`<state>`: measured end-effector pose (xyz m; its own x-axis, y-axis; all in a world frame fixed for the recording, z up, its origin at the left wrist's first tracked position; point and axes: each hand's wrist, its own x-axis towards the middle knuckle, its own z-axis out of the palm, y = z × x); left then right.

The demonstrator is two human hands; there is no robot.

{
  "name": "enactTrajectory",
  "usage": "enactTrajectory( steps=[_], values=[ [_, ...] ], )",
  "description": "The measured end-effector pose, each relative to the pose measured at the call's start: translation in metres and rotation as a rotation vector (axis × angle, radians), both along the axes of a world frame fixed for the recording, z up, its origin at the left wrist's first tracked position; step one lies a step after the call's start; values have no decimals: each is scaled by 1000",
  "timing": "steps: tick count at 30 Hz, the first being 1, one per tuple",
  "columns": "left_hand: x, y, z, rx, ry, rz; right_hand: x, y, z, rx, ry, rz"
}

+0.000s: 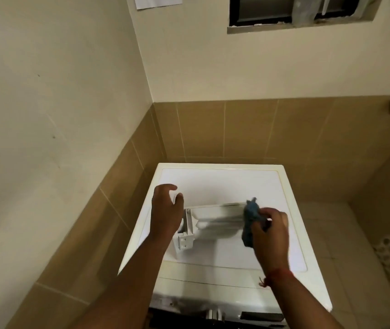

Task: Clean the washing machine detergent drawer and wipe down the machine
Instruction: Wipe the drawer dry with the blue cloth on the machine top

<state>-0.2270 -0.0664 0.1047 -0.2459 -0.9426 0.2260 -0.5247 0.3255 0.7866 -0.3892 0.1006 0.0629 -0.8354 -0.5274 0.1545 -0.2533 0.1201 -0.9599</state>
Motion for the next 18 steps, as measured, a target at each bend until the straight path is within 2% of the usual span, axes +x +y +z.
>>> enactTrajectory(
  steps=[3, 5, 7, 9, 12, 16, 18],
  values=[
    [-18, -16, -4, -68, -225, -68, 26, -46, 12, 50, 466, 159],
    [-27, -21, -9, 20, -412, -92, 44, -74, 7, 184, 743, 322],
    [-29, -24, -12, 117, -502, -112, 57, -84, -1, 261, 906, 462],
    [-28, -26, -16, 116, -522, -131, 52, -81, -4, 280, 926, 505],
    [-24, -28, -24, 54, -470, -192, 20, -61, -7, 357, 870, 435],
    [-24, -41, -44, -88, -746, -278, -28, -30, -19, 523, 662, 159],
    [-25, -40, -43, -57, -746, -281, -27, -33, -19, 545, 565, 59]
  ],
)
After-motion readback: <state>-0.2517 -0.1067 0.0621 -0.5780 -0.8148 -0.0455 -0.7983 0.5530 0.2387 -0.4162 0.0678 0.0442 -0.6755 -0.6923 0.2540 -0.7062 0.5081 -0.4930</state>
